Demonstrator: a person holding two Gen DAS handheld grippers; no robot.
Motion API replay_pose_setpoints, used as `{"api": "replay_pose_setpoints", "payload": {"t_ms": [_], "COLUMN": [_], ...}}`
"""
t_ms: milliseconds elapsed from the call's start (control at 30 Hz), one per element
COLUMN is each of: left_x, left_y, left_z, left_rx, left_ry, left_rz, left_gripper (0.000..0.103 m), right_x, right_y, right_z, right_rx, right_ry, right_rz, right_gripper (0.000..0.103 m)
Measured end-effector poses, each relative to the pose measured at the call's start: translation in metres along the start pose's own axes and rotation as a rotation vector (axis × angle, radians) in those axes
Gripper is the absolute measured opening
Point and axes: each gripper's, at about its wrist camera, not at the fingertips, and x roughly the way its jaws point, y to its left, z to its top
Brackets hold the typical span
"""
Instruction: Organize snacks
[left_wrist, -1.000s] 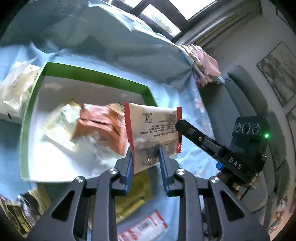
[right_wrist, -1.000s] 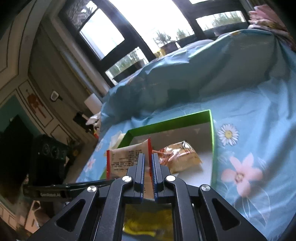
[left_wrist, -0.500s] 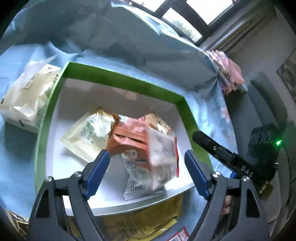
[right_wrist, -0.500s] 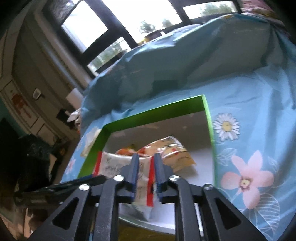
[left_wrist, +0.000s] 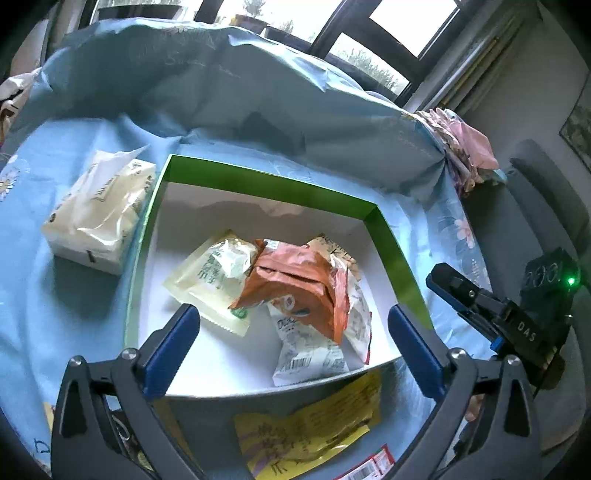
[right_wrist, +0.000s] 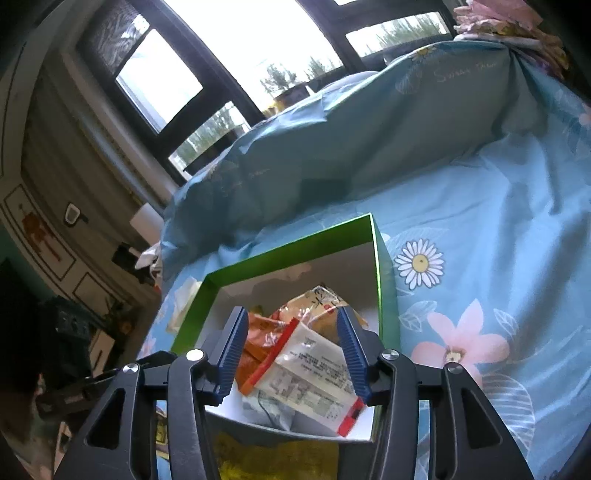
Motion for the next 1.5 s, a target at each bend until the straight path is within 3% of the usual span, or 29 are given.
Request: {"api": "replay_pose_setpoints", "payload": {"t_ms": [633,1067,1267,1500], "left_x": [-0.045,-0.053,-0.043,-0.041], "left_y": [0.023,0.014,0.007,0.0], "left_z": [-0.024,-0.081,-0.114,-0.145], "left_rx": [-0.032,0.027,0.043,-0.001], "left_ry": [-0.05,0.026,0.118,0.216], "left_rz": [0.073,0.03,-0.032,-0.206], "left_gripper": [0.103,0.103,0.103,0.103], "right_x": [-0.022,-0.039,-0.044,-0.052], "right_y": [0.004,-0.002,0.001,-0.002], "right_z": [-0.03,-0.077,-0.103,-0.126], "right_rx": [-0.064,-0.104,-0.133,-0.122], "right_ry": [0.056,0.144,0.209,0.268], "right_rz": [-0.033,-0.021,0.026,0.098], "right_gripper": [0.056,0.056,0.056,0.056]}}
